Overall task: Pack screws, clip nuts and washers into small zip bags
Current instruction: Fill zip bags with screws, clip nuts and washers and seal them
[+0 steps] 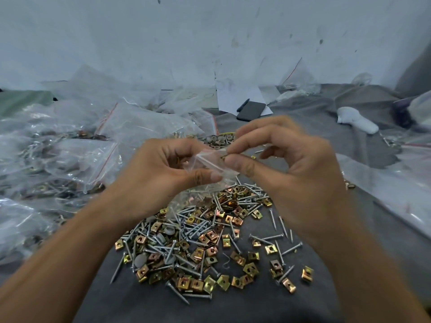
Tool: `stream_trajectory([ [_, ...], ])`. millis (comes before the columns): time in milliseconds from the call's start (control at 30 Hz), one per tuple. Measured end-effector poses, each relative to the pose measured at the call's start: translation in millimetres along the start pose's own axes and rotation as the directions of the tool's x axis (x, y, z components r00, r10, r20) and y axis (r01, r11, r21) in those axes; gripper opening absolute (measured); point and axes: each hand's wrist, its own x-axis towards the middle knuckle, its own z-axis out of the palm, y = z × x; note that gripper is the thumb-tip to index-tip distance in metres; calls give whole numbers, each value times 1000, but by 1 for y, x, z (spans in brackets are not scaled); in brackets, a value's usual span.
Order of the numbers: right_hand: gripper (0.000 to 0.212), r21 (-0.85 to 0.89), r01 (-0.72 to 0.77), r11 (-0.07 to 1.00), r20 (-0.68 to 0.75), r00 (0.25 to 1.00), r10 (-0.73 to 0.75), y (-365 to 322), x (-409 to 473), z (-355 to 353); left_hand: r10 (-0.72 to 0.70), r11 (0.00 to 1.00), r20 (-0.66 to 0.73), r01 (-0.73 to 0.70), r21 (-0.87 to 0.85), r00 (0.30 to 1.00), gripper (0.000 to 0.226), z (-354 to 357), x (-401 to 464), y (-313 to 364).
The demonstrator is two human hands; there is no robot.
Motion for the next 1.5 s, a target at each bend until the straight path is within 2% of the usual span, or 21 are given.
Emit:
stream_trajectory([
  [133, 12, 45, -68, 997, -1, 998, 68, 2, 1, 1, 4, 1000, -4, -4, 0, 1000, 29, 1, 0, 1],
  [267, 18, 105, -105, 989, 104, 990, 94, 6, 0, -3, -9, 1000, -15, 9, -18, 1000, 26, 1, 0, 2],
  [400, 26, 226, -234, 946, 229, 956, 181, 11, -2, -12, -1, 996, -61, -4, -84, 998, 12, 0, -1, 5],
  [633, 20, 145, -110, 983, 109, 990, 94, 4, -1, -16, -1, 997, -30, -1, -73, 1000, 10, -3, -2, 4],
  [667, 18, 87, -74, 994, 93, 993, 65, 0, 1, -17, -19, 997, 13, 20, -75, 1000, 15, -4, -1, 3],
  [733, 13, -45, 15, 999, 86, 996, -11, -9, 5, -17, -88, 993, 184, 100, -57, 979, 37, -7, -1, 0],
  [800, 8, -154, 106, 982, 105, 990, -91, -22, 10, -19, -142, 988, 372, 152, 2, 917, 56, -2, -2, -5],
  [900, 7, -199, 178, 964, 148, 978, -150, -38, 17, -25, -139, 989, 464, 151, 11, 875, 48, 10, 0, -7],
  [1000, 18, -232, 174, 957, 111, 982, -151, -41, 22, -28, -139, 946, 383, 237, -220, 913, 39, 5, 3, -11],
  [1100, 13, -265, 98, 959, 55, 995, -86, -30, 24, -17, -249, 892, 205, 306, -332, 947, 32, 0, 2, -13],
  [1167, 10, -266, 31, 963, 9, 1000, -29, -19, 26, -7, -318, 887, 152, 350, -300, 936, 31, 1, -1, -14],
  [1267, 10, -221, -58, 974, -112, 993, 34, -5, 30, 3, -318, 947, 51, 320, -30, 947, 33, 5, -1, -15],
  [1300, 10, -204, -90, 975, -126, 990, 66, -2, 31, 5, -303, 953, -11, 304, 11, 953, 44, 8, 0, -13],
  [1400, 10, -105, -238, 966, -61, 971, 232, 1, 32, 11, -229, 973, -143, 228, -21, 963, 79, 23, 5, -9],
  [1433, 9, -63, -276, 959, -34, 961, 275, 1, 33, 13, -201, 980, -142, 201, -14, 969, 79, 29, 6, -9],
  [1500, 9, -34, -301, 953, 8, 954, 301, 0, 32, 16, -160, 986, -136, 164, 17, 978, 65, 38, 6, -9],
])
